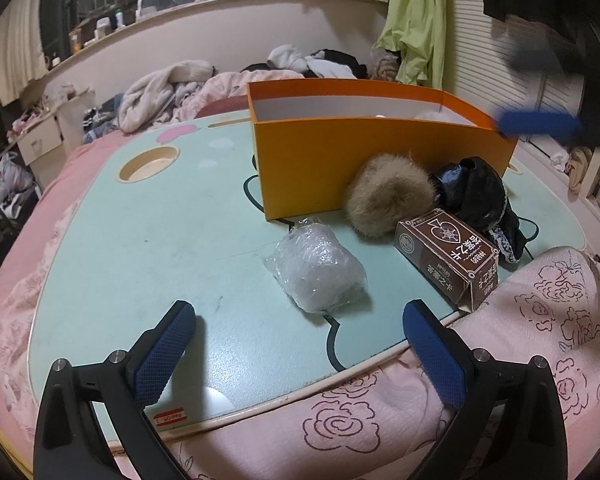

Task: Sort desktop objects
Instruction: 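Grasp the black case with red emblem in the orange box with right tool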

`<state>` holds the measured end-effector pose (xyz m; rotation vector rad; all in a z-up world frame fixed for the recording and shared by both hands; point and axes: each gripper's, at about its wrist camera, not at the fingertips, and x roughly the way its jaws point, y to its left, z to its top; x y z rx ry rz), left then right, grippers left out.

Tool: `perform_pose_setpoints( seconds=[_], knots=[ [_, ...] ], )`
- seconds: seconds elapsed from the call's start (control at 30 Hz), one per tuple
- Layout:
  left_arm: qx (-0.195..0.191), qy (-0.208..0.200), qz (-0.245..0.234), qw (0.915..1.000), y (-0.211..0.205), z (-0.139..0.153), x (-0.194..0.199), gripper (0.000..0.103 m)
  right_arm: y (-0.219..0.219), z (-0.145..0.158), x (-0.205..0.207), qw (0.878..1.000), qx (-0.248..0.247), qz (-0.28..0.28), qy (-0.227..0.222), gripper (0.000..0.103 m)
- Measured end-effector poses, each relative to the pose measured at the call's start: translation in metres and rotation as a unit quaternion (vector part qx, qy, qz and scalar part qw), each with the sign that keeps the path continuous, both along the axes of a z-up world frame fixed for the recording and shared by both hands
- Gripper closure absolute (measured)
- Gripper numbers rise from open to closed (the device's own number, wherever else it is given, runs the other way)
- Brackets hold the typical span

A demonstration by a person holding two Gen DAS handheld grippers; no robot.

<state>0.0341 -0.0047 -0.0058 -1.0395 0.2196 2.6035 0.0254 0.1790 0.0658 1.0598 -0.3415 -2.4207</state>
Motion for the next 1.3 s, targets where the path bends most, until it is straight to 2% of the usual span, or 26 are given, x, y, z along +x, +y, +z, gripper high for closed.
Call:
perform_pose_setpoints(
  seconds=[0.07,0.13,0.2,0.3,0.33,0.4,0.47,0.53,0.63,0.73,0.8,0.87,0.97,1.03,1.13,1.27,1.3],
  knots=[
    [0.000,0.000,0.000,1.0000,0.000,0.000,0.000,0.000,-0.008,0.008,-0.034,0.997,-0.059,0.028,-0.052,0.034],
    [0.000,0.000,0.000,1.0000,0.000,0.000,0.000,0.000,-0.015,0.010,-0.064,0.994,-0.070,0.027,-0.086,0.034],
    [0.001,0.001,0.000,1.0000,-0.001,0.000,0.000,0.000,-0.023,0.007,-0.090,0.993,-0.046,0.005,-0.111,0.034],
    [0.000,0.001,0.000,1.0000,0.000,0.001,0.000,0.000,-0.042,-0.002,-0.120,0.989,0.020,-0.003,-0.145,0.034],
    [0.000,0.001,0.000,1.0000,0.000,0.001,0.000,0.000,-0.051,-0.007,-0.129,0.986,0.055,-0.005,-0.159,0.034],
    [0.000,0.000,0.000,1.0000,0.000,0.001,0.000,0.000,-0.057,-0.021,-0.139,0.977,0.088,0.000,-0.193,0.034],
    [0.001,0.001,0.000,1.0000,0.000,0.001,0.001,0.000,-0.061,-0.038,-0.150,0.966,0.096,0.008,-0.240,0.033],
    [0.000,0.000,0.000,1.0000,0.000,0.001,0.000,0.000,-0.060,-0.042,-0.158,0.961,0.121,0.007,-0.250,0.039],
    [0.000,0.001,0.000,1.0000,0.000,0.001,0.000,0.000,-0.043,-0.056,-0.160,0.952,0.093,0.010,-0.291,0.047],
    [0.000,0.001,0.000,1.0000,0.000,0.001,0.000,0.000,-0.023,-0.054,-0.157,0.951,0.084,-0.016,-0.297,0.048],
    [0.000,0.001,0.000,1.0000,0.000,0.001,0.000,0.000,-0.019,-0.054,-0.153,0.951,0.075,-0.014,-0.300,0.048],
    [0.000,0.002,0.000,1.0000,0.000,0.001,0.001,0.000,-0.017,-0.057,-0.155,0.945,0.056,0.000,-0.322,0.048],
    [0.000,0.002,0.000,1.0000,0.000,0.001,0.001,0.000,-0.017,-0.058,-0.165,0.939,0.040,-0.007,-0.342,0.048],
    [0.000,0.002,0.000,1.0000,0.000,0.000,0.001,0.000,-0.023,-0.058,-0.169,0.939,0.034,-0.014,-0.341,0.041],
    [0.001,0.001,0.000,1.0000,-0.001,0.001,0.001,0.000,-0.044,-0.055,-0.166,0.945,0.064,-0.012,-0.321,0.027],
    [0.001,0.001,0.000,1.0000,0.000,0.001,0.001,0.000,-0.060,-0.049,-0.159,0.949,0.123,-0.037,-0.287,0.022],
    [0.001,0.001,0.000,1.0000,-0.001,0.002,0.002,0.000,-0.061,-0.047,-0.158,0.950,0.133,-0.042,-0.279,0.024]
  ],
)
